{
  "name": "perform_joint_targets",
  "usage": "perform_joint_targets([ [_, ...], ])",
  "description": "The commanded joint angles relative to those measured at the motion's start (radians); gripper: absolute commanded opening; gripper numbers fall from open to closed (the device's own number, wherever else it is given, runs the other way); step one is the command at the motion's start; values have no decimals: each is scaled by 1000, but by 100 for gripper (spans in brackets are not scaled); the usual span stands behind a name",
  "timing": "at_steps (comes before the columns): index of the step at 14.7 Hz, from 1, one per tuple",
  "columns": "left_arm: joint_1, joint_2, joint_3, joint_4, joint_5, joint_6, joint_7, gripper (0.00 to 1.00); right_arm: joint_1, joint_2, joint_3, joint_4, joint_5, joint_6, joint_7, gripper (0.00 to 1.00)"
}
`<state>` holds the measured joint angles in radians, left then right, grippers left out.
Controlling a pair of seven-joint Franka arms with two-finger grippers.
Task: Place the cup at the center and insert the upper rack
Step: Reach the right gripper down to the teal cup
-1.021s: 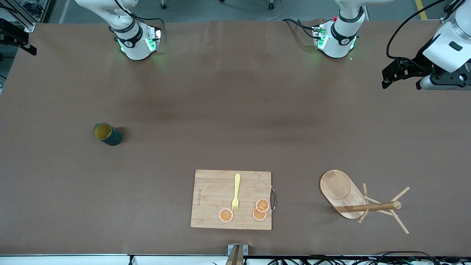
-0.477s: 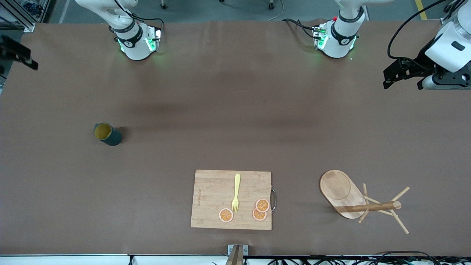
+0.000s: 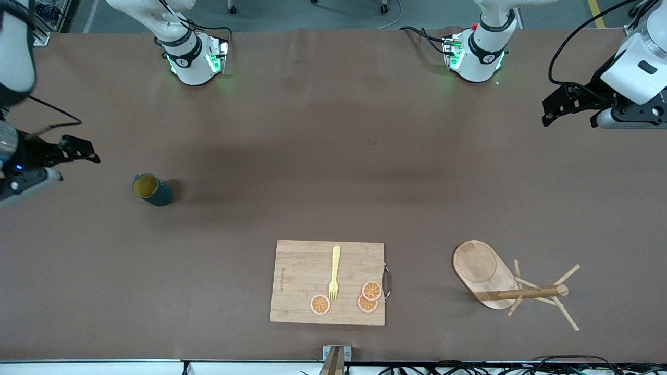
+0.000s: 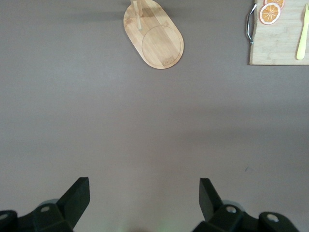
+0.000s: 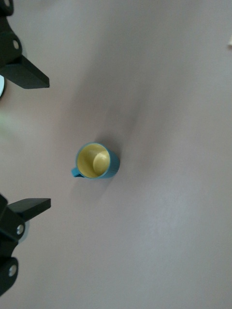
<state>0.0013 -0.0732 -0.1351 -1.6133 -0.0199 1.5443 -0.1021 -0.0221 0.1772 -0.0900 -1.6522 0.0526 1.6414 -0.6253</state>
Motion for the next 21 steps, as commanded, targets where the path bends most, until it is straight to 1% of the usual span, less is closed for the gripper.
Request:
perform_joint_targets([
  [1, 8, 3, -3, 10, -15, -12, 1, 100, -15, -33, 7, -177, 7, 148, -143, 100],
  [3, 8, 3, -3, 7, -15, -12, 1, 100, -31, -28, 7, -289, 7, 286, -244, 100],
  [5, 8, 3, -4, 0, -17, -12, 1, 100, -50, 4, 7, -388, 7, 427, -324, 100],
  [8, 8, 1, -4, -5, -17, -12, -1, 100, -55, 68, 6, -434, 7, 517, -388, 100],
  [10, 8, 1, -4, -5, -17, -10, -1, 100, -61, 82, 6, -477, 7, 592, -405, 100],
  [12, 8, 1, -4, -5, -17, -12, -1, 100, -64, 102, 6, -506, 7, 661, -405, 98],
  [13, 8, 1, -4, -5, -17, -12, -1, 100, -65, 117, 7, -518, 7, 690, -407, 91],
  [15, 8, 1, -4, -5, -17, -12, -1, 100, -65, 131, 7, -541, 7, 738, -409, 67],
  [16, 8, 1, -4, -5, -17, -12, -1, 100, -65, 136, 7, -543, 7, 744, -412, 53],
  [17, 8, 1, -4, -7, -17, -12, -1, 100, -64, 136, 7, -543, 7, 744, -410, 30],
  [18, 8, 1, -4, -7, -17, -12, -1, 100, -64, 136, 7, -541, 9, 742, -406, 3],
  [19, 9, 1, -4, -7, -17, -12, -1, 100, -64, 134, 7, -537, 10, 739, -396, 0],
  [21, 9, 3, -4, -7, -17, -12, 1, 100, -59, 130, 7, -529, 24, 715, -351, 0],
])
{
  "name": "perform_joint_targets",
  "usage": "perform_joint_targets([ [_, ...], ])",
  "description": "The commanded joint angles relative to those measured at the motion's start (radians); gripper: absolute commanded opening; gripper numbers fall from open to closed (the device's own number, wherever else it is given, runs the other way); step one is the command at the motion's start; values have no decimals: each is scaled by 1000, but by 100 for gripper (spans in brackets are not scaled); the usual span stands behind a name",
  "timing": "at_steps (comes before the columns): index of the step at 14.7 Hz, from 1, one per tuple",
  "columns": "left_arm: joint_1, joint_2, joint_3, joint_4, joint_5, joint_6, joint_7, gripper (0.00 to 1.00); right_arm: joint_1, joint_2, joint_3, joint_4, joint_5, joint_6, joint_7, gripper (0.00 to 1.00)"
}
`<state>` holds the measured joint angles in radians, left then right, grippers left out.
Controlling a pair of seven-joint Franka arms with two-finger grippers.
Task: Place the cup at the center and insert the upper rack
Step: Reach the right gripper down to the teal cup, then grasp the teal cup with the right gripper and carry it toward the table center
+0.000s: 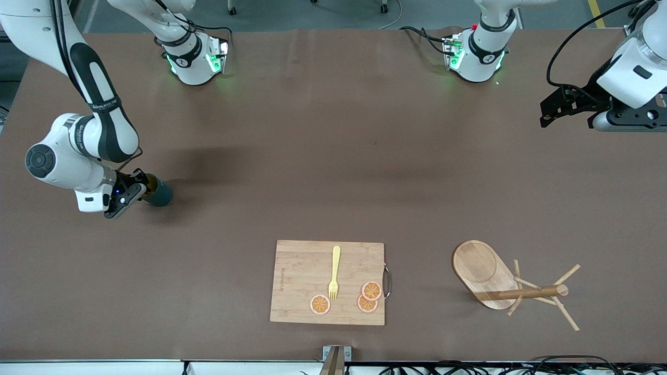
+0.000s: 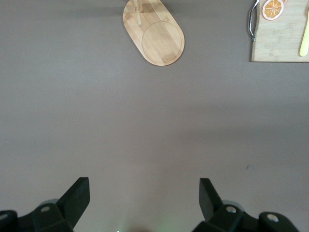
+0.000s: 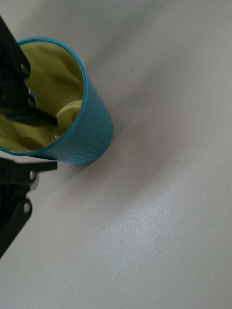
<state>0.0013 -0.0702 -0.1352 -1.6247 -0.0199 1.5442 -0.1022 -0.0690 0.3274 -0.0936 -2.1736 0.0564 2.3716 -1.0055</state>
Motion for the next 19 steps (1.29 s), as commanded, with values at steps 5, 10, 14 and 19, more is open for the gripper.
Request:
perform_joint_targets([
  [5, 9, 0, -4, 5, -17, -12, 1, 100, 138, -114, 17, 57, 33, -230, 362, 0],
  [10, 9, 4, -4, 6, -17, -15, 1, 100, 417, -137, 20, 86, 137, -238, 799, 0],
  [14, 8, 4, -4, 3, -17, -16, 1, 100, 641, -104, 20, 216, 135, -244, 1132, 0],
  [19, 6, 9, -4, 2, -17, -16, 1, 100, 845, 85, 20, 446, 138, -238, 1283, 0],
])
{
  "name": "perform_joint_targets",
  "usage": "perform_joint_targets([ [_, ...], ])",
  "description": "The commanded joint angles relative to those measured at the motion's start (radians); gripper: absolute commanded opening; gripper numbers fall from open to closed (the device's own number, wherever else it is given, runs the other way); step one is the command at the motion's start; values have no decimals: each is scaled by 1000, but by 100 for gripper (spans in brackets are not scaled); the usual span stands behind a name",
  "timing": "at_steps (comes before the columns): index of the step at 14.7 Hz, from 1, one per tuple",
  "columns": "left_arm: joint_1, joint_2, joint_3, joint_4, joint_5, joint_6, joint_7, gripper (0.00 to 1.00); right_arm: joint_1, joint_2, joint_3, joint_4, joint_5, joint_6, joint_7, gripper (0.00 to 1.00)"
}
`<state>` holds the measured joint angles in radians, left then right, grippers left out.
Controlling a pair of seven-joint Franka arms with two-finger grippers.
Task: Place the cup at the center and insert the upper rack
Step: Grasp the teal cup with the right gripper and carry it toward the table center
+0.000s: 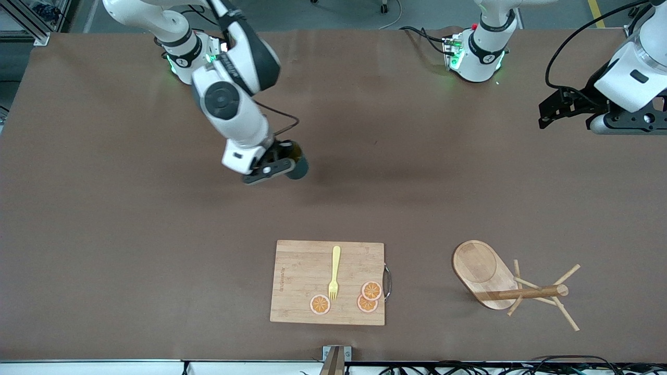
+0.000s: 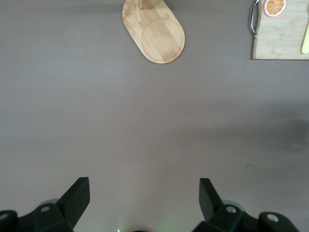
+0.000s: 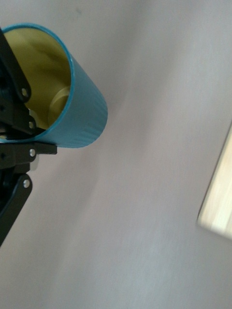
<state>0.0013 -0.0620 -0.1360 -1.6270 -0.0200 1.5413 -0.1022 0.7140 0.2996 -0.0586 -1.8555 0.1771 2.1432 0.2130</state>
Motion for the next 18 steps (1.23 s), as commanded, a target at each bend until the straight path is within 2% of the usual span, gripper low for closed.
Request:
perform_joint_targets([
  [1, 6, 4, -5, 4, -17, -13, 1, 100, 100, 172, -15, 204, 16, -11, 128, 0],
  [4, 5, 7, -7, 4, -17, -10, 1, 100, 168, 320, -15, 350, 10, -12, 203, 0],
  [7, 5, 7, -10, -2, -17, 5, -1, 100, 218, 406, -17, 436, 4, -6, 201, 0],
  [15, 5, 4, -13, -28, -17, 31, -1, 100, 219, 411, -21, 400, -71, -6, 207, 1],
  [18, 3, 2, -14, -30, -17, 31, -4, 100, 219, 417, -21, 386, -76, -8, 207, 9],
])
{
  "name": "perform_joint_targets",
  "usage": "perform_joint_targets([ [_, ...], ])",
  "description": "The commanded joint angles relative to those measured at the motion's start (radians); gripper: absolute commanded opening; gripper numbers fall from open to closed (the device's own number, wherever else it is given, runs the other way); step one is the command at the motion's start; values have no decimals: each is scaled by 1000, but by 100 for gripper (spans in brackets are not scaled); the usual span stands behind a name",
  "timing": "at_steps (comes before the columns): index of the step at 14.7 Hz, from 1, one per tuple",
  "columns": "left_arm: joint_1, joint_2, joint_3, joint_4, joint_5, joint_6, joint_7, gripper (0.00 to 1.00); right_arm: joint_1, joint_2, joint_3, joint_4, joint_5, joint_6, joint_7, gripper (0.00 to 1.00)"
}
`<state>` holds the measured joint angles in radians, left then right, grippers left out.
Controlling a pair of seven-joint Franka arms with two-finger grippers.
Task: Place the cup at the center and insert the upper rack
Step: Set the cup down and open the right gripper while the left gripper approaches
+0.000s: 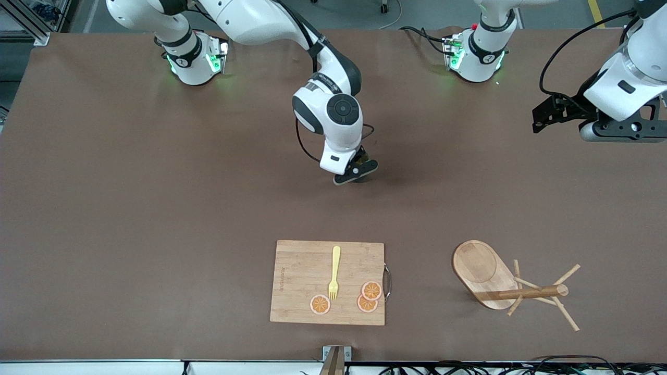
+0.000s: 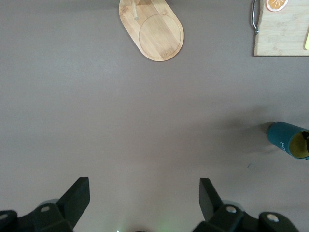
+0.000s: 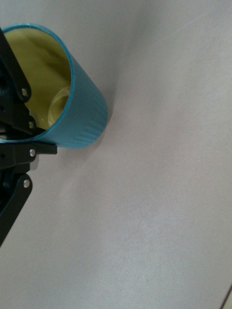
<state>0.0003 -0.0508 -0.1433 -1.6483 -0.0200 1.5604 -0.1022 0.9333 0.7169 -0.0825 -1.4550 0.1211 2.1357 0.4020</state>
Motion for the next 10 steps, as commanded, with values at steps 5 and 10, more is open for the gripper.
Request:
perform_joint_targets([
  [5, 0, -17, -50, -25, -17, 12, -108, 100, -4, 13, 4, -11, -8, -2, 93, 48],
  [10, 0, -21, -145, -74, -17, 12, -267, 100, -34, -36, 9, 8, -3, -81, 69, 100],
])
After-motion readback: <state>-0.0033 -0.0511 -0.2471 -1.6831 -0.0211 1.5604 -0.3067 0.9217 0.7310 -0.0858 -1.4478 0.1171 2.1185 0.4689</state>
